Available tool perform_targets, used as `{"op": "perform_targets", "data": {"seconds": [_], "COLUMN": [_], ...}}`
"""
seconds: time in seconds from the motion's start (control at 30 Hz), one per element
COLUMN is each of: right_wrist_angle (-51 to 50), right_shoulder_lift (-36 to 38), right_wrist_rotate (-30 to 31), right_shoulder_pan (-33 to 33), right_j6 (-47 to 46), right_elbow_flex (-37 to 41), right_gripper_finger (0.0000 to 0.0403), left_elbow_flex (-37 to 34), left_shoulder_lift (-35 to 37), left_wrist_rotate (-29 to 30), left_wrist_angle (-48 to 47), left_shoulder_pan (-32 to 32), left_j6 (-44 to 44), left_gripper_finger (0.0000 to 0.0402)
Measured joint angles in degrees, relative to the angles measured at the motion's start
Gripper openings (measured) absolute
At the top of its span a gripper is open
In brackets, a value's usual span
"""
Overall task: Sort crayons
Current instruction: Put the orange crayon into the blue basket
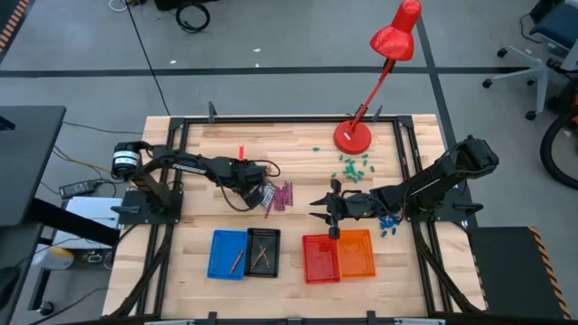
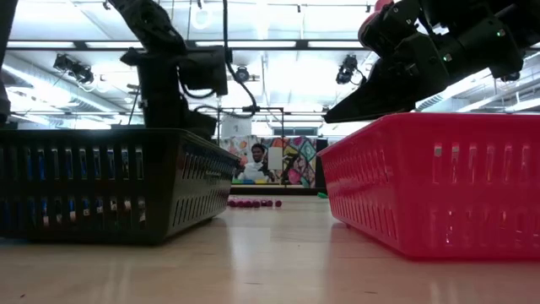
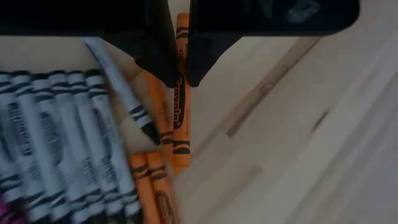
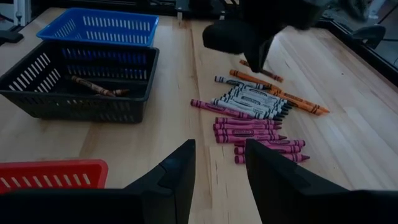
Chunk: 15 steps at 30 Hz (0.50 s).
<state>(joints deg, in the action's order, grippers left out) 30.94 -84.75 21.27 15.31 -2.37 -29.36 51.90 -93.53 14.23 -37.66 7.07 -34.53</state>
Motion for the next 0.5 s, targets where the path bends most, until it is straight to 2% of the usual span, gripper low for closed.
{"op": "perform_targets", "data": {"seconds": [0.2,0.33,0.5], "right_wrist_angle": [0.09,0.11,0.31], "right_shoulder_lift": [0.0,0.0,0.0], "right_wrist_rotate": [-0.04,0.01,0.03], "right_shoulder_pan": [0.0,0.0,0.0], "right_j6": [0.0,0.0,0.0], "right_elbow_flex": [0.0,0.0,0.01], "right_gripper_finger": [0.0144,0.0144,0.0144], "left_elbow_flex": [0.0,0.07,0.13], "left_shoulder_lift": [5.39,10.09,15.04], "left_wrist_rotate": [2.17,2.53,5.82], "left_wrist_angle": [-5.55,-8.12,-9.16], "left_shoulder_pan": [-4.69,-12.98,-24.33], "left_j6": [-8.37,-19.4,-34.39], "left_gripper_finger": [0.0029,0.0029,0.0029]}}
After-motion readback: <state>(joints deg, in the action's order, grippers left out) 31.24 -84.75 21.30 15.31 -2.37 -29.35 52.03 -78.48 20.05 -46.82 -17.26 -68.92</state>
